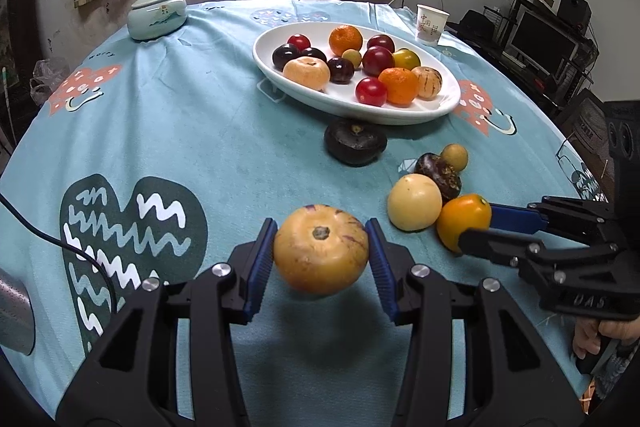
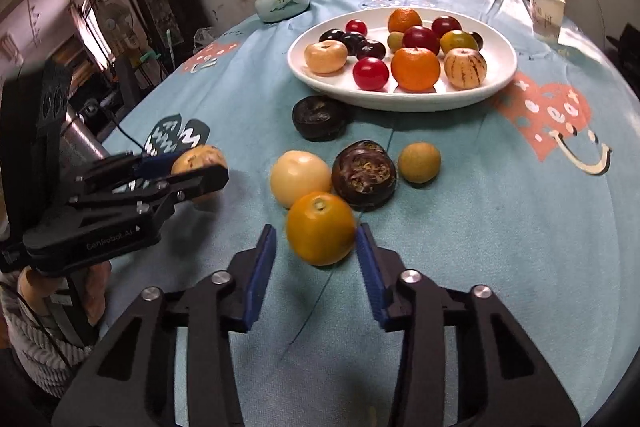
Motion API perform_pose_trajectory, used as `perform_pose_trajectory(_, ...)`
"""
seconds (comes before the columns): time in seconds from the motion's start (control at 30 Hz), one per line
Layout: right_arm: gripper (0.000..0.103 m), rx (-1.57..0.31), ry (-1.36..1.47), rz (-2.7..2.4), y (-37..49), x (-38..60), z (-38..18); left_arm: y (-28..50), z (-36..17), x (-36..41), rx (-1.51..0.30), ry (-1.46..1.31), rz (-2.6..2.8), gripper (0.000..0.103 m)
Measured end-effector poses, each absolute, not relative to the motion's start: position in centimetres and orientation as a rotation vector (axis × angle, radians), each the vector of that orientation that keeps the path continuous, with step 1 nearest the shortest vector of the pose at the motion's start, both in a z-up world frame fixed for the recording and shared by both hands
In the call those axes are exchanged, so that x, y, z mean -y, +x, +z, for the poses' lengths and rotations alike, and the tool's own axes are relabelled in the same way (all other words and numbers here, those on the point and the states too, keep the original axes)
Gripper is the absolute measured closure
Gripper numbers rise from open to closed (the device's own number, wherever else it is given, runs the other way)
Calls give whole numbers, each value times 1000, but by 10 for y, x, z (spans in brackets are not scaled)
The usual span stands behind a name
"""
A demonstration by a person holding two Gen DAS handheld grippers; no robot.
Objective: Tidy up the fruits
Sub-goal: 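Grasp the yellow-orange fruit with the right tool while the left tool holds the pepino, then carry the pepino and yellow-orange fruit over the plate with both tools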
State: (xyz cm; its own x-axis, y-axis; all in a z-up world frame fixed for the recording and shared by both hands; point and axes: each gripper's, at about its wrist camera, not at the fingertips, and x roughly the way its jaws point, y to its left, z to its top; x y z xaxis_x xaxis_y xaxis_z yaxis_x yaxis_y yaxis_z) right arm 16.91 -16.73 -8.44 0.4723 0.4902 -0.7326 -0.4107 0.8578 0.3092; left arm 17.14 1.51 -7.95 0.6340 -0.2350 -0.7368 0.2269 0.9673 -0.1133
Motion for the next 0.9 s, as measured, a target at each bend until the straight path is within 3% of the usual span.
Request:
perform_pose_trajectory(0.37, 64, -992, 199, 588, 187, 168, -93, 176, -85, -15, -875, -28, -268, 57)
perform_pose_trajectory(0.6, 65, -925, 201, 578, 179, 176, -83, 173, -79, -14, -841, -22, -257, 57)
perform_pose_trajectory(0.73, 65, -822, 244, 547, 181, 198, -48, 185, -48, -7, -780, 26, -258, 57)
perform_pose_trajectory(0.9, 65, -617, 231, 462, 198, 232, 38, 222, 23, -3, -639, 47, -213, 57)
